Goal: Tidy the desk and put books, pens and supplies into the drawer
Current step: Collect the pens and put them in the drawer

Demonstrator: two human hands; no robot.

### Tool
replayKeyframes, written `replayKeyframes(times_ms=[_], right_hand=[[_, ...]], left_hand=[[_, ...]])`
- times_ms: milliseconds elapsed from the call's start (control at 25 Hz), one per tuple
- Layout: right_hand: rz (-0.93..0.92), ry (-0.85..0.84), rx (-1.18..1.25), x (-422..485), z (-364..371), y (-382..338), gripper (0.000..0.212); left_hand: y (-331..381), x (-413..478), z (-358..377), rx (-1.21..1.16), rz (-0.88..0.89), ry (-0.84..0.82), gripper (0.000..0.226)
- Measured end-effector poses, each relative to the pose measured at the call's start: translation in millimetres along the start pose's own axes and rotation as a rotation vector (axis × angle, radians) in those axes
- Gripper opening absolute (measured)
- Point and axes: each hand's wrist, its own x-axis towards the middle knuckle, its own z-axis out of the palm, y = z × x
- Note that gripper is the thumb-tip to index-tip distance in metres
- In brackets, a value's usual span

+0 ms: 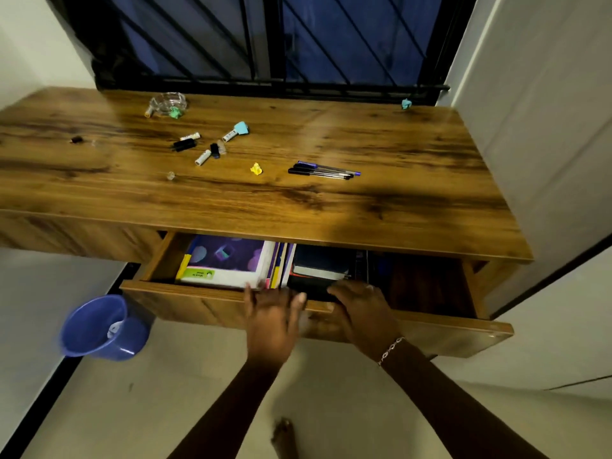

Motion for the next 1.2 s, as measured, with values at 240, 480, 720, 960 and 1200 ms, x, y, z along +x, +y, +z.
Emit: replayKeyframes(times_ms=[240, 480, 720, 960, 1200], right_hand=[[0.061, -0.249, 0.003, -21.4, -5.3, 3.9, 0.041], [0.113, -0.364, 0.23, -38.4, -5.5, 1.8, 0.048], [0.137, -0.485, 0.468, -65.7, 3.2, -6.8, 0.045], [0.081, -0.547, 0.418, -79.9, 17.3, -12.8, 0.045], [0.103, -0.617, 0.487, -50.3, 11.0, -8.9, 0.037]], left_hand=[[7.4, 6.4, -31.1, 0.071, -0.008, -0.39, 0.077], [1.9, -26.5, -49.8, -0.061, -0.077, -0.429, 0.078], [-5.5, -75.7, -60.0, -0.171, -0.112, -0.477, 0.042], [-2.5, -101.0, -78.8, -0.141, -0.127, -0.537, 0.032], [-2.5, -61.2, -78.7, -0.425, -0.361, -0.547, 0.027]])
